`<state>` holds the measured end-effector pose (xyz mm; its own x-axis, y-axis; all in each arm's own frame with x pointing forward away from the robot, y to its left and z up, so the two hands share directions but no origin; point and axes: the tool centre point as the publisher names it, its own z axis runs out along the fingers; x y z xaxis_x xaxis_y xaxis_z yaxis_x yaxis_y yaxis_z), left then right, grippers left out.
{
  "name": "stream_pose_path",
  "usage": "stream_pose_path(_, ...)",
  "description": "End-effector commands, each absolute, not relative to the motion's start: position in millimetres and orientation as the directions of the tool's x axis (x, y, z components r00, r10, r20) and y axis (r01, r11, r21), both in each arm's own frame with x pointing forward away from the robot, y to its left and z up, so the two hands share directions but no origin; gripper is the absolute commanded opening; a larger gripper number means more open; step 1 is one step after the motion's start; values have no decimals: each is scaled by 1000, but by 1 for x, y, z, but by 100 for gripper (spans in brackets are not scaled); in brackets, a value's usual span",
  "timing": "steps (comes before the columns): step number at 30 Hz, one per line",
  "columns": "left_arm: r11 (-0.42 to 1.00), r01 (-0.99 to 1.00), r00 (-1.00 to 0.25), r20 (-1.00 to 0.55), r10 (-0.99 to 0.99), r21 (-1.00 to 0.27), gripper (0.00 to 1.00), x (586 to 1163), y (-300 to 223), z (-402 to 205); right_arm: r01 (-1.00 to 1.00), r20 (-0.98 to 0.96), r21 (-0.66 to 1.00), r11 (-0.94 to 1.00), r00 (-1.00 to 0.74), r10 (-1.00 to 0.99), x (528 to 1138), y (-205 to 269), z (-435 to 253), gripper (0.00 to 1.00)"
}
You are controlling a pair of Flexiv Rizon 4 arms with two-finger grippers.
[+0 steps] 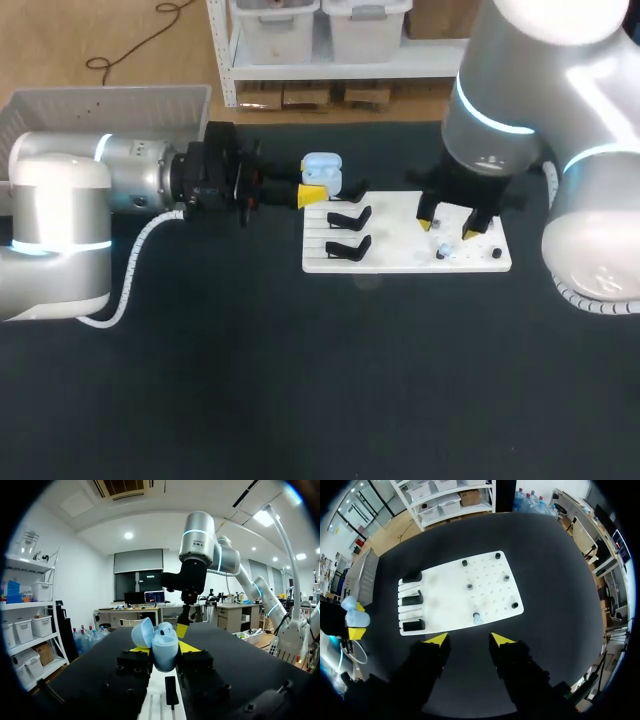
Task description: Pick up each earbud case from the left stands, insert the matching earbuds, close the lid, and place the case in the box.
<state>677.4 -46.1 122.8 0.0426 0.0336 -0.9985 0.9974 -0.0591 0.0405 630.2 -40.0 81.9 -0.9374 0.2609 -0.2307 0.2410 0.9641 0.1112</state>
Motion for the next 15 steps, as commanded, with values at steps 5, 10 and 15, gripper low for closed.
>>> stream_pose_path(5, -61, 997, 43, -999, 34, 41, 0, 678, -46, 122, 243, -226, 121, 962, -937, 265, 642, -46, 60, 48)
stream_pose_path(10, -61, 997, 43, -999, 34, 41, 0, 678, -46, 122, 235, -219, 130, 963, -941, 259, 643, -48, 50, 48)
stream_pose_path(15, -61, 997, 43, -999, 34, 41, 0, 678, -46, 122, 227, -212, 133, 965, -944, 252, 642, -51, 40, 48)
